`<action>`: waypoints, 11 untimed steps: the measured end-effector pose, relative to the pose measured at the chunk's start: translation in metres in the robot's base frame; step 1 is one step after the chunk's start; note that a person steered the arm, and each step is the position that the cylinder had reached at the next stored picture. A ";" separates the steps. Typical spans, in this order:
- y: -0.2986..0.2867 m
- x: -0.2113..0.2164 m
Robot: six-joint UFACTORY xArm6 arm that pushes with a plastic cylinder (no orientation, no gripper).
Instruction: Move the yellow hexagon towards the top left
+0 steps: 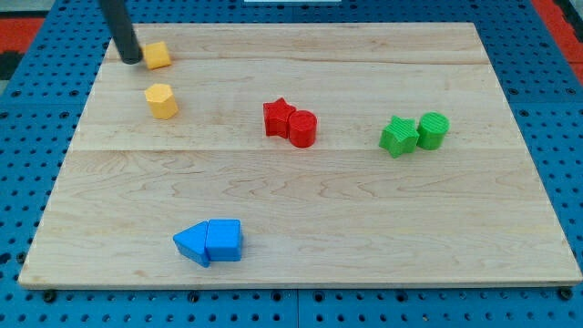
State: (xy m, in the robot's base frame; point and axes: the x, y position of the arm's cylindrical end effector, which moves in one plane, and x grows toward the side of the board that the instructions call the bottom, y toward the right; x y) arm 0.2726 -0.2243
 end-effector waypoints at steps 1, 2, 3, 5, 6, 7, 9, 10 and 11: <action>0.002 0.000; 0.041 0.000; 0.076 0.034; 0.064 0.114; 0.019 0.091; 0.018 0.063; -0.015 0.035; 0.061 -0.009; 0.054 0.041</action>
